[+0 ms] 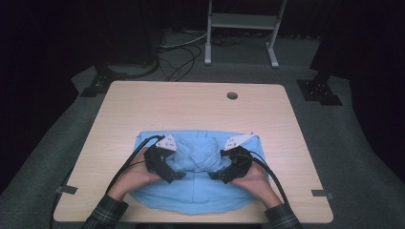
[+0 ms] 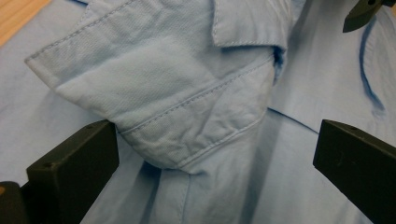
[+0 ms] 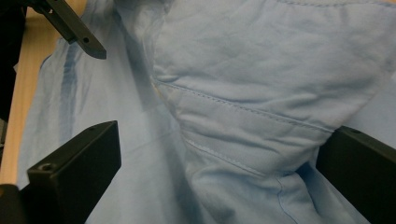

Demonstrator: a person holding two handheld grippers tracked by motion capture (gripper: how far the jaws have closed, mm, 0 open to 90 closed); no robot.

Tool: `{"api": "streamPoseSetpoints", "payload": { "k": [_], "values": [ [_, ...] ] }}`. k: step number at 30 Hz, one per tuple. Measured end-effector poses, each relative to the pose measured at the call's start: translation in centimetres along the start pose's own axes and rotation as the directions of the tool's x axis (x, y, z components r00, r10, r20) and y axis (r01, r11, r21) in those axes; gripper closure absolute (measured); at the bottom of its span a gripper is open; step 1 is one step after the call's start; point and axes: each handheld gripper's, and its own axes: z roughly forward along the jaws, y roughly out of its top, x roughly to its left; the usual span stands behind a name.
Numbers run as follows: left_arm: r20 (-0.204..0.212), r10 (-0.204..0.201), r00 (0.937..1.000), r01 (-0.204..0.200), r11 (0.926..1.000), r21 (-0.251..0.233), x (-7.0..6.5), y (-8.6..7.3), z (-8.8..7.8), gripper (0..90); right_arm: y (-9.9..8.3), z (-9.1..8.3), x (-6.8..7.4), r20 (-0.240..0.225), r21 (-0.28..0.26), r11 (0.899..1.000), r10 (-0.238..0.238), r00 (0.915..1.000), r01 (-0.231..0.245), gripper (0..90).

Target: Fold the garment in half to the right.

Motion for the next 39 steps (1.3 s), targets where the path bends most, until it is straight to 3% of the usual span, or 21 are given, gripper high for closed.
{"api": "streamPoseSetpoints", "payload": {
  "k": [5,20,32,35,39],
  "values": [
    [0.009,0.008,0.9999,-0.008,0.9999,0.009,-1.1,-0.6,0.0,0.0,-0.2,-0.3,0.8,-0.002,0.000,1.000,-0.012,0.9999,0.012,0.0],
    [0.041,0.032,0.9986,-0.030,0.9981,-0.054,-3.0,-1.0,-1.3,0.0,-1.3,-0.9,3.1,-0.040,-0.002,0.999,-0.037,0.9985,0.037,0.0],
    [0.078,0.046,0.9959,-0.043,0.9979,-0.049,-4.3,-2.4,-1.6,0.0,-2.1,-1.1,4.4,-0.064,0.013,0.999,-0.047,0.9969,0.048,0.0],
    [0.064,0.041,0.9971,-0.038,0.9980,-0.049,-4.2,-2.7,-1.8,0.0,-2.3,-1.1,4.6,-0.069,0.015,0.999,-0.048,0.9965,0.049,0.0],
    [0.047,0.007,0.9988,-0.004,0.9982,-0.060,-3.2,-2.9,-1.8,0.0,-2.5,-1.1,4.9,-0.078,0.019,0.999,-0.047,0.9959,0.048,0.0]
  ]
}}
